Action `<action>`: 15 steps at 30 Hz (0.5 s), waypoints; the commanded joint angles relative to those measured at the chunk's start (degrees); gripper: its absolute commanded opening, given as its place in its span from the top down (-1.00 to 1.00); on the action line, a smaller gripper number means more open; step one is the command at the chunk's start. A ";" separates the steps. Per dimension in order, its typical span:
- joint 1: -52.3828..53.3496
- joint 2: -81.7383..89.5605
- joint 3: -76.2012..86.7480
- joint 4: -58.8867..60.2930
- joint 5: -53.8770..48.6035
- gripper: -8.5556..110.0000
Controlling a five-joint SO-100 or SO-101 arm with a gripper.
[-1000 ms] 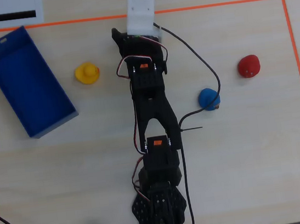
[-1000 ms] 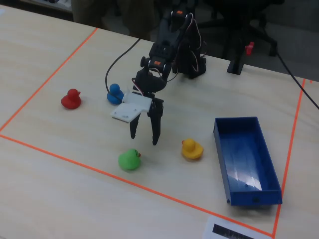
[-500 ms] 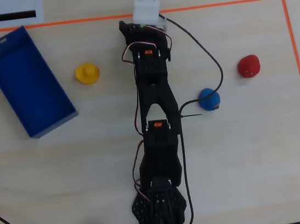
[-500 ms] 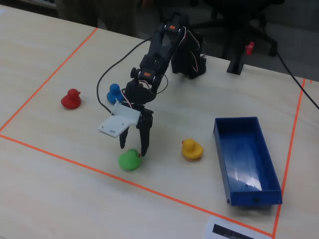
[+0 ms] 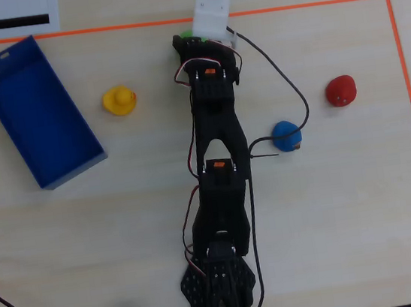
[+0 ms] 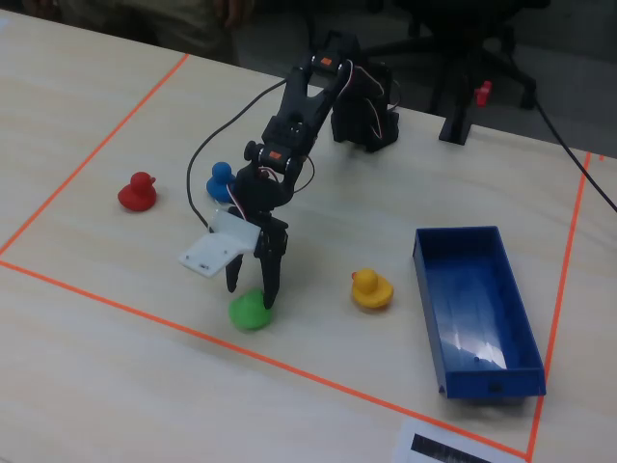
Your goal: Grasp green duck and put it into box.
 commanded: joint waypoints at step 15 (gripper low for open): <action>-1.23 0.44 -3.34 1.23 4.13 0.86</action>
